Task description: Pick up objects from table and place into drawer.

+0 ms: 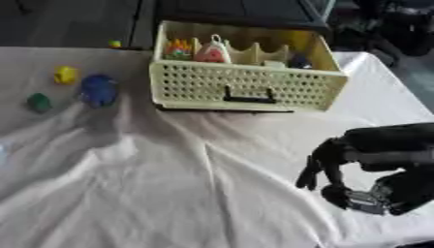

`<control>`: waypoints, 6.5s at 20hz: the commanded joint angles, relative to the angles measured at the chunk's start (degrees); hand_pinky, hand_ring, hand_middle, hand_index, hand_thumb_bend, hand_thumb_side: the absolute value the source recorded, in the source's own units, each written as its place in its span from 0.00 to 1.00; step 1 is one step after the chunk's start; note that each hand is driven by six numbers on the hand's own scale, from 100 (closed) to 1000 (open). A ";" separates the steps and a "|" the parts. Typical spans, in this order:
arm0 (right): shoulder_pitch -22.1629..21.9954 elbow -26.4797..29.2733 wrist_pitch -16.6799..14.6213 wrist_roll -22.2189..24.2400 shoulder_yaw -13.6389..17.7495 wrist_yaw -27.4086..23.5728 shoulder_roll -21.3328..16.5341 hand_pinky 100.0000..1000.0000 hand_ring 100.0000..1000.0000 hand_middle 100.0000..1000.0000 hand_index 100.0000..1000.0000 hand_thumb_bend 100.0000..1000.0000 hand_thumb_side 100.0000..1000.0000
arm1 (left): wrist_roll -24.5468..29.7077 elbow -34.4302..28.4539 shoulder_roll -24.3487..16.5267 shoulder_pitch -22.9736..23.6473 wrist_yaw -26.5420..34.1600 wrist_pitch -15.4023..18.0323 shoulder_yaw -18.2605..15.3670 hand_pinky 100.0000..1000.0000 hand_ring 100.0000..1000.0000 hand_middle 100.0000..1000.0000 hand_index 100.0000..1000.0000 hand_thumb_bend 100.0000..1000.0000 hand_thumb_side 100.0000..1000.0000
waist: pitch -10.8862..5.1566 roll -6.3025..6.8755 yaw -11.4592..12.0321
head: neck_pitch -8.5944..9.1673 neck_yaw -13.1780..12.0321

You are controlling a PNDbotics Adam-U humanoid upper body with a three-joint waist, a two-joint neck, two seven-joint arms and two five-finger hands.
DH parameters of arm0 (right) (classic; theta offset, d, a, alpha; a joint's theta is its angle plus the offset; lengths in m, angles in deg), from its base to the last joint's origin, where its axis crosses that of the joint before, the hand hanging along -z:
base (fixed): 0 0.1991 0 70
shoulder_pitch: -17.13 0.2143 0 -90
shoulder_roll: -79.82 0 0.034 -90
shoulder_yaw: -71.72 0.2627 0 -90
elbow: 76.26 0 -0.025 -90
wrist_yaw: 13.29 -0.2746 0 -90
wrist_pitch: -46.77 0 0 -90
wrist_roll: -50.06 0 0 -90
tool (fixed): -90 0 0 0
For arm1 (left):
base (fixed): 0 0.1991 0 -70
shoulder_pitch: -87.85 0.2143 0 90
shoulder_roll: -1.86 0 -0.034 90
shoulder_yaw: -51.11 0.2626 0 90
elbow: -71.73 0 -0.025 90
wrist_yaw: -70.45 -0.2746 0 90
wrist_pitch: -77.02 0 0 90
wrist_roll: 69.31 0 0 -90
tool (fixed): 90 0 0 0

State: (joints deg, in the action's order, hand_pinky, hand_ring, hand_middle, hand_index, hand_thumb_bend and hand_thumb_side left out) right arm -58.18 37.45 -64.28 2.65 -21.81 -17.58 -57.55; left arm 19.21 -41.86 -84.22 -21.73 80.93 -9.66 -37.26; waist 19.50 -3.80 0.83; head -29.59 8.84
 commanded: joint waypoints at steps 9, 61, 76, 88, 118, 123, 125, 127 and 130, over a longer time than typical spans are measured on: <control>9.09 -0.58 10.15 3.50 -0.88 -5.71 -0.23 0.62 0.53 0.72 0.87 0.00 1.00 | 1.05 -1.00 0.11 -1.01 -0.18 -0.59 0.77 0.44 0.58 0.62 0.83 0.16 1.00 | -0.13 -1.27 3.49 | 2.41 3.33; 12.57 -15.86 8.18 4.08 2.61 -6.86 2.30 0.60 0.54 0.80 0.93 0.00 1.00 | 4.85 -1.00 1.29 -1.66 -1.44 -2.24 1.96 0.46 0.54 0.63 0.84 0.17 1.00 | 5.91 -5.79 8.59 | 9.05 5.63; 8.18 -10.14 6.52 1.41 5.22 -7.49 0.87 0.59 0.53 0.80 0.93 0.00 1.00 | 5.75 -1.00 1.44 -1.12 -1.96 -2.60 2.02 0.46 0.54 0.63 0.84 0.18 1.00 | 6.40 -6.08 8.15 | 8.75 5.67; 10.03 -11.03 6.75 -2.72 6.18 -8.71 -0.20 0.60 0.53 0.81 0.93 0.00 1.00 | 6.61 -1.00 1.33 -1.44 -1.42 -3.06 2.45 0.46 0.54 0.63 0.84 0.18 1.00 | 5.48 -6.64 8.15 | 9.44 5.94; 10.72 -14.46 2.19 -4.23 8.52 -13.92 -0.21 0.63 0.53 0.82 0.93 0.00 1.00 | 7.73 -1.00 1.66 -1.18 -2.62 -3.48 2.78 0.47 0.54 0.64 0.84 0.18 1.00 | 8.15 -7.54 8.92 | 11.73 6.68; 10.79 -14.99 1.93 -5.25 8.85 -14.10 -0.25 0.63 0.53 0.83 0.93 0.00 1.00 | 7.95 -1.00 1.59 -1.34 -2.50 -3.59 2.90 0.47 0.54 0.64 0.85 0.18 1.00 | 8.28 -7.68 8.82 | 12.12 6.91; 10.75 -15.71 1.71 -5.65 8.99 -13.65 -0.06 0.63 0.53 0.83 0.93 0.00 1.00 | 8.06 -1.00 1.56 -1.43 -2.50 -3.55 2.97 0.47 0.54 0.64 0.85 0.18 1.00 | 8.49 -7.82 8.98 | 12.59 7.16; 10.81 -16.39 1.41 -5.99 9.14 -13.59 0.10 0.63 0.53 0.83 0.94 0.00 1.00 | 8.10 -1.00 1.61 -1.36 -2.58 -3.58 2.98 0.47 0.54 0.64 0.85 0.18 1.00 | 8.73 -7.89 9.17 | 13.09 7.33; 10.91 -16.84 0.91 -6.25 9.38 -13.54 0.08 0.63 0.53 0.83 0.94 0.00 1.00 | 8.16 -1.00 1.65 -1.19 -2.77 -3.61 2.97 0.47 0.54 0.64 0.85 0.18 1.00 | 9.14 -7.89 9.21 | 13.44 7.35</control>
State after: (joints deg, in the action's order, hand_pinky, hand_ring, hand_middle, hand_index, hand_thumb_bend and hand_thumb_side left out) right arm -47.72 20.89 -63.14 -3.26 -13.77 -31.04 -54.97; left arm 27.12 -41.85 -82.27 -22.78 78.39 -13.37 -34.47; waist 29.83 -12.07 10.18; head -17.03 15.95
